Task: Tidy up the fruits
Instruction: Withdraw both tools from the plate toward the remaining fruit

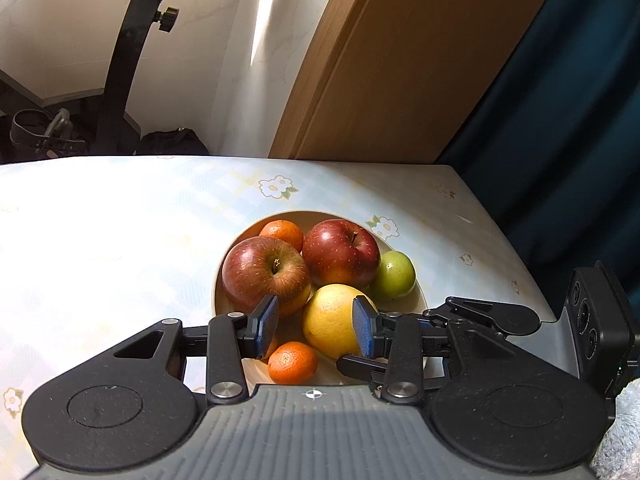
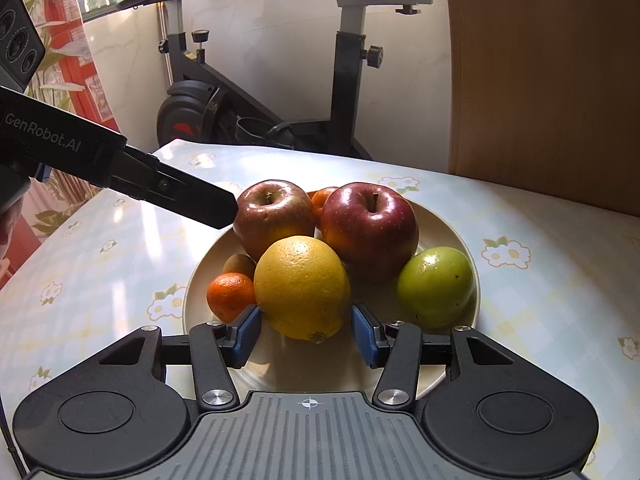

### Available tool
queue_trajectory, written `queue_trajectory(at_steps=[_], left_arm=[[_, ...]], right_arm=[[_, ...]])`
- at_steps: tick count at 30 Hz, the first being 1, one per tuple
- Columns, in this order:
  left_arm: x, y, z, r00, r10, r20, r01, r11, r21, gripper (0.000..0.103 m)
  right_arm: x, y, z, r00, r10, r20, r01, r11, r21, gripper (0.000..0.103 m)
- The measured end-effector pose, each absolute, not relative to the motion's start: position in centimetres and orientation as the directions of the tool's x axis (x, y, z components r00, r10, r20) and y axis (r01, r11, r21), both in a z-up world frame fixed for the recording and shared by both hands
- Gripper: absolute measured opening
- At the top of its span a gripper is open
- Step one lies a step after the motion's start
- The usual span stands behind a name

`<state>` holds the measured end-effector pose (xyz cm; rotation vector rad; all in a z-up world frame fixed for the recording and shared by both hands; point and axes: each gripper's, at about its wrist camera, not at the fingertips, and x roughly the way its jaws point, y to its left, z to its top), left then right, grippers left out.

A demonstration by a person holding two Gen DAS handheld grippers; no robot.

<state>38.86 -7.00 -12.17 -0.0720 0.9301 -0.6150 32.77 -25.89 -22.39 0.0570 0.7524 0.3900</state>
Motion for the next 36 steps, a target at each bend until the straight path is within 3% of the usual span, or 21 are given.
queue_trajectory(at_steps=[12,25,36], left_arm=[[34.3,-6.0,-10.6,0.553,-0.387,-0.738,0.441,0.887,-0.134,0.042],[29.5,-4.5,-11.2,0.601,-0.363,-0.712,0.342,0.922,-0.182,0.042],[26.1,-3.8,-11.9,0.601,-0.364,-0.711,0.324,0.925,-0.2,0.042]], right_arm=[[29.4,-26.6,-20.6,0.713,0.334,-0.616,-0.277,0.942,0.19,0.047],[24.7,-28.3,-20.3,0.773,0.297,-0.56,-0.179,0.95,0.257,0.047],[20.6,-28.1,-20.4,0.777,0.272,-0.568,-0.145,0.955,0.258,0.047]])
